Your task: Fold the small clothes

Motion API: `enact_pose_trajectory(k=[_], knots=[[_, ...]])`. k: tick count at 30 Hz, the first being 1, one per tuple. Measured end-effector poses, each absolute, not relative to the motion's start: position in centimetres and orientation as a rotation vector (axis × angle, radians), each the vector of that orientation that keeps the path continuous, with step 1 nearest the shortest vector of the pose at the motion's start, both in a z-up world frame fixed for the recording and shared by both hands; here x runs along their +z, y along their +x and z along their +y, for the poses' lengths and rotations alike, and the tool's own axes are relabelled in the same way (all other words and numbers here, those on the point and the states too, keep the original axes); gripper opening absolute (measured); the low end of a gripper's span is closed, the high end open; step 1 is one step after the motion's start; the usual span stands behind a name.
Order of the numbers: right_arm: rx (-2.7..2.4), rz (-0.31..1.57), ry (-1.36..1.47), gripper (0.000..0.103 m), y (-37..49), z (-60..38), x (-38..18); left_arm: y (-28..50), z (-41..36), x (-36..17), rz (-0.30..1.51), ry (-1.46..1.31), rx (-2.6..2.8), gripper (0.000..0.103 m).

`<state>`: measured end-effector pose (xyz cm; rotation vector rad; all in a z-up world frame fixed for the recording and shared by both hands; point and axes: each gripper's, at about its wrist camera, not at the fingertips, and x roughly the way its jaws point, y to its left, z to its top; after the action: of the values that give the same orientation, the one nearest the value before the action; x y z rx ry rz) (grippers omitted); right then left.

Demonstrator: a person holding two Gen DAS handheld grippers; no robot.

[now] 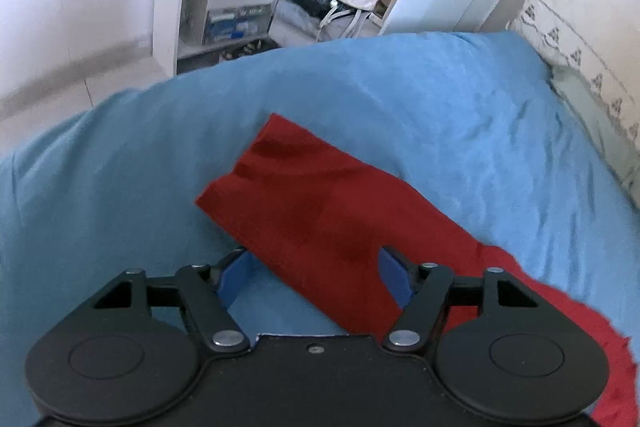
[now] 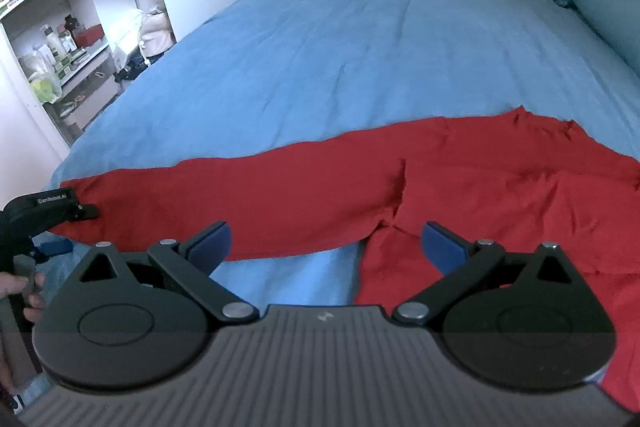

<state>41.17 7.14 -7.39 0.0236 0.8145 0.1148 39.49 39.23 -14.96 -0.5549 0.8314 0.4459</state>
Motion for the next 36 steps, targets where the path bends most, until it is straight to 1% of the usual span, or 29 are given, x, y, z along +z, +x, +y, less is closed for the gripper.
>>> enact_pose_trajectory(k=[2, 3, 5, 6, 12, 16, 20, 25, 29, 32, 36], knots=[[0.107, 0.804, 0.024, 0.103, 41.1, 6.7, -7.4, 40.0, 38.9, -15.0, 0.841, -0.512, 0.473, 0.041], [0.105, 0.802, 0.028, 0.103, 41.2, 6.5, -7.4, 40.2, 38.9, -15.1, 0.842, -0.506, 0.479, 0.035], [0.098, 0.795, 0.045, 0.103, 41.2, 5.9, -7.3, 40.6, 39.1, -15.1, 0.846, -0.499, 0.494, 0.009], [0.092, 0.792, 0.053, 0.103, 41.2, 5.6, -7.3, 40.8, 39.1, -15.1, 0.851, -0.495, 0.495, 0.007], [0.074, 0.783, 0.086, 0.103, 41.1, 3.1, -7.1, 41.6, 37.4, -13.3, 0.862, -0.419, 0.53, 0.006], [0.063, 0.769, 0.106, 0.103, 40.9, 0.7, -6.9, 42.3, 34.4, -10.7, 0.82, -0.332, 0.481, 0.006], [0.039, 0.746, 0.136, 0.103, 40.5, -2.6, -5.8, 43.0, 29.9, -7.2, 0.755, -0.27, 0.398, 0.006], [-0.003, 0.7, 0.148, 0.103, 39.4, -8.2, -3.4, 43.7, 20.6, -2.4, 0.672, -0.231, 0.228, 0.006], [-0.061, 0.66, 0.147, 0.103, 38.0, -14.2, -1.7, 43.9, 11.4, -0.6, 0.651, -0.222, 0.053, 0.006], [-0.102, 0.648, 0.159, 0.103, 37.0, -19.0, -1.2, 44.1, 4.4, -1.1, 0.675, -0.209, -0.067, 0.006], [-0.142, 0.662, 0.183, 0.103, 35.8, -24.8, -1.7, 44.4, -3.5, -5.3, 0.753, -0.149, -0.165, 0.006]])
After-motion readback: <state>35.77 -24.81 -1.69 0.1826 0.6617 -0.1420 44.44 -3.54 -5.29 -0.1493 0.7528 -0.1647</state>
